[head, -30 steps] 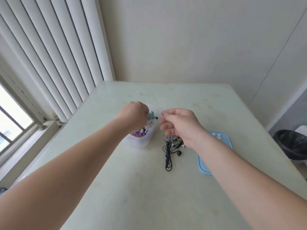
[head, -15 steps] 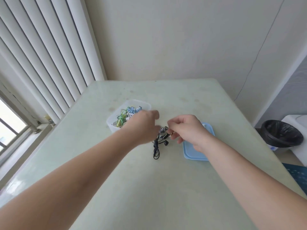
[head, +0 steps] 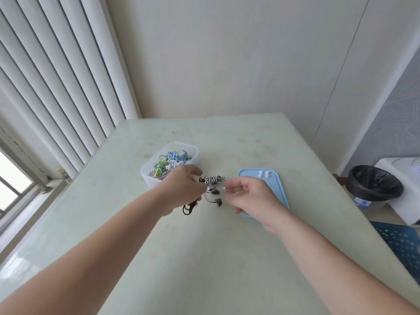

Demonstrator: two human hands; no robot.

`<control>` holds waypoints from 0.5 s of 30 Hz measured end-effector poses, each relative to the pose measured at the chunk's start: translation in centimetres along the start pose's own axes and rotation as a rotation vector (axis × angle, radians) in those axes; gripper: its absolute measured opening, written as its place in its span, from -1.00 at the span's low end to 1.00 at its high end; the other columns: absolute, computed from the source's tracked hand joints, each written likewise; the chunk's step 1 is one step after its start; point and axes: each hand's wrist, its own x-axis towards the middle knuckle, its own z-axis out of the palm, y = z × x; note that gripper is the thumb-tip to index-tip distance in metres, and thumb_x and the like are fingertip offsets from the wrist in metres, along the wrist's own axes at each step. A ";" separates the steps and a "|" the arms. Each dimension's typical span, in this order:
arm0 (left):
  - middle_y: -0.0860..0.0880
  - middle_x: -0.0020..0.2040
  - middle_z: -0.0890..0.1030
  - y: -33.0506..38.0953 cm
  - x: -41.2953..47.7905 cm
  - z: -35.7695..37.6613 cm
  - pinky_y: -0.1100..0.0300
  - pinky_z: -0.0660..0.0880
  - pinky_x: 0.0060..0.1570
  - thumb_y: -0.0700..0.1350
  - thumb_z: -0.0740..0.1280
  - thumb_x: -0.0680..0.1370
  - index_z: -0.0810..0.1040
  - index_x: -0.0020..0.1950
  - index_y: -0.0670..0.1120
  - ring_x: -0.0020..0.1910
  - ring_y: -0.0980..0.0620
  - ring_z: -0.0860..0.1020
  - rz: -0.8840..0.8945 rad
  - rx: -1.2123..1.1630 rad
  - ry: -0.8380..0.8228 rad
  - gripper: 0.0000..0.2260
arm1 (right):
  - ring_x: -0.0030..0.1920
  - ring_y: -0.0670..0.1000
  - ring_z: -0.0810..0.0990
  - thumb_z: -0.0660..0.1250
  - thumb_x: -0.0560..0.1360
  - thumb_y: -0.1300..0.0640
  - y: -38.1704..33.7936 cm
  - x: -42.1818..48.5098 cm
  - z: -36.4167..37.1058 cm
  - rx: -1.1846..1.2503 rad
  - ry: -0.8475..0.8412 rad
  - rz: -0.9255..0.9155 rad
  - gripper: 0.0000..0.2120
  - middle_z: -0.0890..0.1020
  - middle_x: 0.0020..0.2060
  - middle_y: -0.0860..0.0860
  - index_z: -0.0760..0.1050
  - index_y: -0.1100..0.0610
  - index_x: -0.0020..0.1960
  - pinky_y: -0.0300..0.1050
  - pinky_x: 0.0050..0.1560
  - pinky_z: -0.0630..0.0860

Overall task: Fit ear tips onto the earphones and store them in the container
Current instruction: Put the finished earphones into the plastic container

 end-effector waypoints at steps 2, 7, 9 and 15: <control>-0.21 -0.02 0.73 1.5 -1.2 -0.9 -0.10 0.68 0.08 -0.30 0.24 0.56 0.51 0.34 -0.08 -0.17 -0.17 0.71 -0.003 -0.187 -0.064 -0.64 | 0.04 -0.09 0.66 0.54 0.45 0.23 -0.2 -0.3 0.2 0.018 -0.054 -0.009 -0.60 0.64 0.14 -0.10 0.60 -0.07 0.22 -0.27 -0.15 0.51; -0.22 -0.08 0.62 4.0 -3.2 -2.4 -0.07 0.70 -0.02 -0.41 0.13 0.59 0.56 0.31 -0.17 -0.13 -0.19 0.67 0.047 -0.468 -0.239 -0.62 | 0.33 -0.22 0.53 0.58 0.44 0.18 -0.5 -0.4 0.2 0.068 -0.167 -0.072 -0.45 0.60 0.29 -0.21 0.52 -0.15 0.34 -0.13 0.25 0.50; -0.20 -0.14 0.57 4.5 -3.4 -2.6 -0.02 0.68 -0.04 -0.46 0.08 0.56 0.58 0.29 -0.20 -0.14 -0.19 0.65 0.074 -0.530 -0.307 -0.57 | 0.31 -0.17 0.56 0.53 0.50 0.18 -0.5 -0.6 0.1 0.107 -0.218 -0.112 -0.58 0.66 0.24 -0.15 0.56 -0.05 0.31 -0.05 0.35 0.48; -0.15 -0.24 0.57 4.7 -2.7 -1.8 0.02 0.64 0.00 -0.40 0.30 0.46 0.64 0.24 -0.21 -0.15 -0.19 0.62 0.110 -0.596 -0.404 -0.62 | -0.05 0.21 0.67 0.38 0.59 0.26 -0.1 -1.7 -1.4 0.454 -0.315 -0.066 -0.78 0.67 -0.01 0.22 0.57 0.24 0.23 0.11 0.06 0.64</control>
